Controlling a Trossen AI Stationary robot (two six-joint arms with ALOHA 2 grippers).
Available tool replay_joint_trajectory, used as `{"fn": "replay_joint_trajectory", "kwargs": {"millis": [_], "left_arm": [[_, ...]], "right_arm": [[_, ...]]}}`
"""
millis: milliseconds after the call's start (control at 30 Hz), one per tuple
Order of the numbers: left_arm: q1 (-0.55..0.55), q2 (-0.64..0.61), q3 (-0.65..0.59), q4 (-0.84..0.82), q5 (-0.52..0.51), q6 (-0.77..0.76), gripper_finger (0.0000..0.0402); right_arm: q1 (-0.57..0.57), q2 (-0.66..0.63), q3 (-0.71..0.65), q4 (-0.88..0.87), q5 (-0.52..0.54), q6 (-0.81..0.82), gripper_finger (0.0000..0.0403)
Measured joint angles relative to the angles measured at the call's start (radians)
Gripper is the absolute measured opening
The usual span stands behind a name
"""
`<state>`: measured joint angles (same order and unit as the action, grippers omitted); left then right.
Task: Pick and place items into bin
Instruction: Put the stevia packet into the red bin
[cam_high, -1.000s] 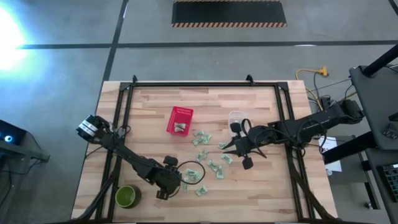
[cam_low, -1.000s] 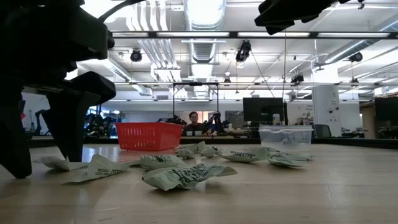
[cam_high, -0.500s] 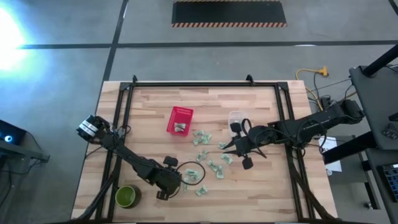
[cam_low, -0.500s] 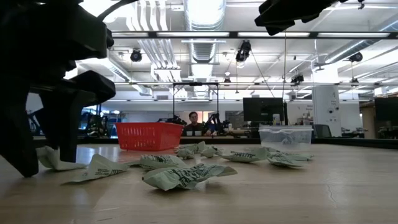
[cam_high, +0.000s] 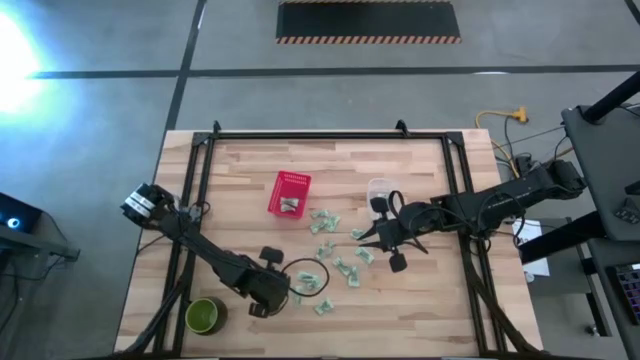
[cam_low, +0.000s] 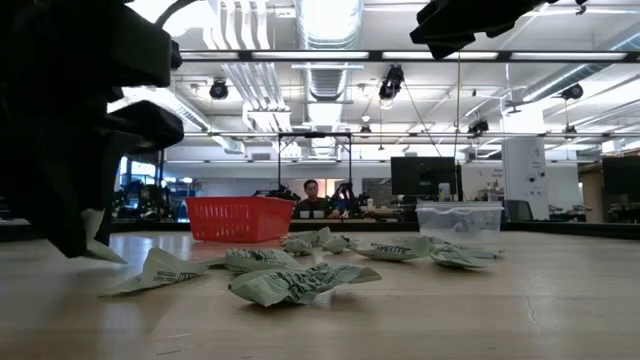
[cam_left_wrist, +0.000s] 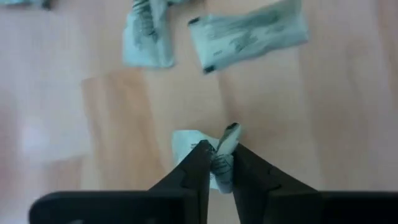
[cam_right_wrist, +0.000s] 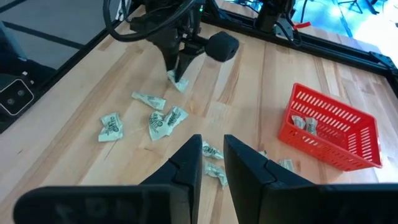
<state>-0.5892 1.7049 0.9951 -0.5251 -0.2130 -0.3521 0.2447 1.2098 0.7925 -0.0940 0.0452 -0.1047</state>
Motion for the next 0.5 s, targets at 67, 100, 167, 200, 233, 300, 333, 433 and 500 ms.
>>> {"fn": "replay_joint_trajectory", "kwargs": {"millis": [67, 100, 167, 200, 233, 300, 333, 433, 500], "left_arm": [[0.001, -0.010, 0.017, -0.050, -0.043, 0.020, 0.0027], [0.001, -0.018, 0.026, -0.080, -0.073, 0.026, 0.0024], [0.004, -0.031, 0.047, -0.135, -0.144, 0.045, 0.0019], [0.005, -0.039, 0.056, -0.156, -0.177, 0.051, 0.0017], [0.008, -0.051, 0.064, -0.176, -0.216, 0.063, 0.0015], [0.016, -0.075, 0.073, -0.193, -0.286, 0.104, 0.0011], [0.021, -0.091, 0.073, -0.201, -0.323, 0.130, 0.0009], [0.048, -0.145, 0.070, -0.228, -0.461, 0.198, 0.0008], [0.080, -0.186, 0.062, -0.227, -0.552, 0.244, 0.0008]], "right_arm": [[0.001, 0.000, -0.001, 0.000, 0.000, 0.001, 0.0056], [0.002, 0.000, -0.001, 0.000, 0.000, 0.001, 0.0056], [0.007, 0.000, -0.001, 0.001, 0.001, 0.001, 0.0056], [0.009, 0.000, -0.001, 0.002, 0.001, 0.001, 0.0056], [0.013, 0.000, -0.001, 0.002, 0.001, 0.001, 0.0056], [0.019, 0.000, -0.001, 0.004, 0.001, 0.001, 0.0056], [0.022, 0.000, -0.002, 0.004, 0.002, 0.001, 0.0056], [0.026, 0.000, -0.002, 0.004, 0.002, 0.001, 0.0056], [0.028, 0.000, -0.002, 0.005, 0.002, 0.004, 0.0056]]}}
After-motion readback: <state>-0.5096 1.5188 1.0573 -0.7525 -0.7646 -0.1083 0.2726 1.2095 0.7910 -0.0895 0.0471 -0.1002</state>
